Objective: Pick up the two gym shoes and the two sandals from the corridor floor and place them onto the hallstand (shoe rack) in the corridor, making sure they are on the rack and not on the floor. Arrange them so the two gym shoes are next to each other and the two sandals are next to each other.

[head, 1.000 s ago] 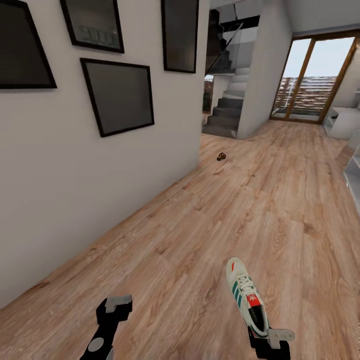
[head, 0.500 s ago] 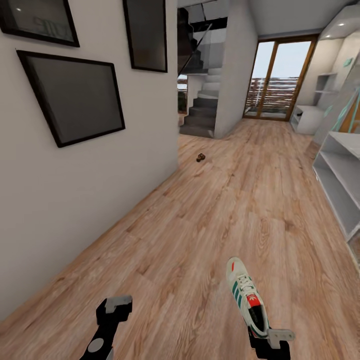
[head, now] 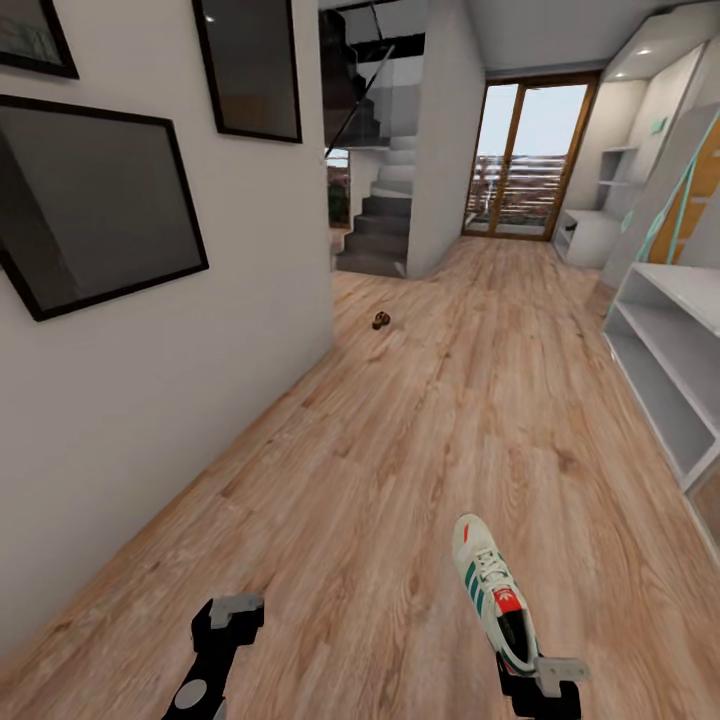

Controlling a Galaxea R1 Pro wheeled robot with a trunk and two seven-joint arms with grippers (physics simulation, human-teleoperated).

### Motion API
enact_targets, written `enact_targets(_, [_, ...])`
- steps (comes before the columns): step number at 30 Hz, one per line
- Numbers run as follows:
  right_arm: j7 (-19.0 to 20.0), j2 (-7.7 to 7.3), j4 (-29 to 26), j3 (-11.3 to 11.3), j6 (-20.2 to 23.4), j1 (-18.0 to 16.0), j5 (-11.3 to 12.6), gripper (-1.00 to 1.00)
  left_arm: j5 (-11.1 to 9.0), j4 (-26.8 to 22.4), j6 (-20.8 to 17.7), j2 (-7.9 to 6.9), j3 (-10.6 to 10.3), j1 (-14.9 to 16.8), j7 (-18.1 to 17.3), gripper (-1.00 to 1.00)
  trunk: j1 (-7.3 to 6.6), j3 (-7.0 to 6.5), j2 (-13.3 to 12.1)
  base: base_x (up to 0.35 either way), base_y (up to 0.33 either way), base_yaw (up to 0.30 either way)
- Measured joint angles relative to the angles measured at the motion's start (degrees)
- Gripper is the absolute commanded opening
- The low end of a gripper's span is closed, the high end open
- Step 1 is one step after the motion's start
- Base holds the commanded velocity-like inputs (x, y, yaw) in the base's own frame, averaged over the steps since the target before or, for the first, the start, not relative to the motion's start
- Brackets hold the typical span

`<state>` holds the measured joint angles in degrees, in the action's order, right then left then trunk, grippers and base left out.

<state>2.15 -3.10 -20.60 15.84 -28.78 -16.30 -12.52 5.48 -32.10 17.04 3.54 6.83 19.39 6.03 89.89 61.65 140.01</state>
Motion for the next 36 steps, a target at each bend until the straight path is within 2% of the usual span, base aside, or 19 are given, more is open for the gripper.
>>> enact_targets(21, [0.0,0.1,0.0,-0.1,0.0,0.0,0.0,-1.0,0.0,0.0,0.0,0.0,0.0,0.0,0.0,1.0,0.0,0.0,0.0,0.338,0.0,-0.006])
enact_targets(36, [-0.1,0.15,0.0,-0.1,0.0,0.0,0.0,-1.0,0.0,0.0,0.0,0.01,0.0,0.0,0.0,1.0,0.0,0.0,0.0,0.338,0.0,-0.248])
